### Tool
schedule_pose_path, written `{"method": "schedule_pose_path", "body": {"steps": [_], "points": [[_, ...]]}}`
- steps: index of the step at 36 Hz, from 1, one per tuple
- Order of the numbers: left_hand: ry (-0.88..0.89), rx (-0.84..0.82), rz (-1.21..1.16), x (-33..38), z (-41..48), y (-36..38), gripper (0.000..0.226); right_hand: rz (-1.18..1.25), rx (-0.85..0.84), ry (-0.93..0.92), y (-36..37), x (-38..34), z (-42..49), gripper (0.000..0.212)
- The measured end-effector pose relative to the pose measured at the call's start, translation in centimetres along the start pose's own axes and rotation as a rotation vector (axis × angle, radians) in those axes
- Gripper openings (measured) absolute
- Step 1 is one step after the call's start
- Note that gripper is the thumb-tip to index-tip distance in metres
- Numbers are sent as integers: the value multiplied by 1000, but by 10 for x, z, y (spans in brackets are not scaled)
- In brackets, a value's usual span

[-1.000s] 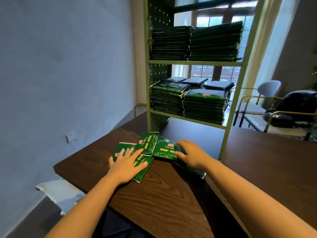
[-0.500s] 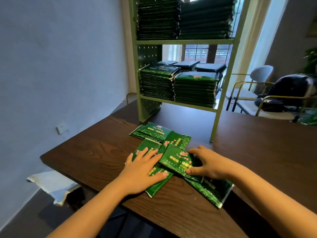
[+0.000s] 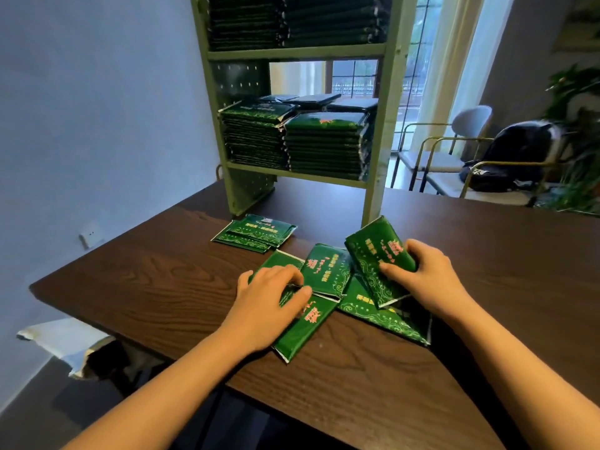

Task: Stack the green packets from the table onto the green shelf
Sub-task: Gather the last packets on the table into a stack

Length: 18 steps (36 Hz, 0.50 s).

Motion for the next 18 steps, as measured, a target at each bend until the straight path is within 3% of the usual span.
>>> {"method": "schedule_pose_path", "body": {"steps": [5,8,11,13,15,18], "points": [[-180,81,-7,-1,21,-12,25,237,-25,65,5,10,-4,15],[-267,-38,63,-3,43,-3,44,356,-46,79,7,8,-4,12],[-325,-149,38,-5,63,12,63,434,-74,79,8,5,-4,26],[-334,-208,-21,-1,70,20,57,475,-81,63,6,4,-5,35],[-325,-217,-74,3,72,21,32,518,-53,54,1,4,-5,40],[-322,-230,-186,4,72,23,45,614,39,66,-10,5,-4,46]]}}
Point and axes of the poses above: each hand's wrist, its own z-axis towards the middle knuckle, its own y-axis out of the palm, x = y × z, the point moved 9 cm from there along z, towards the middle knuckle, and after that the axes turned 5 degrees about z, right-handed, at the moved point
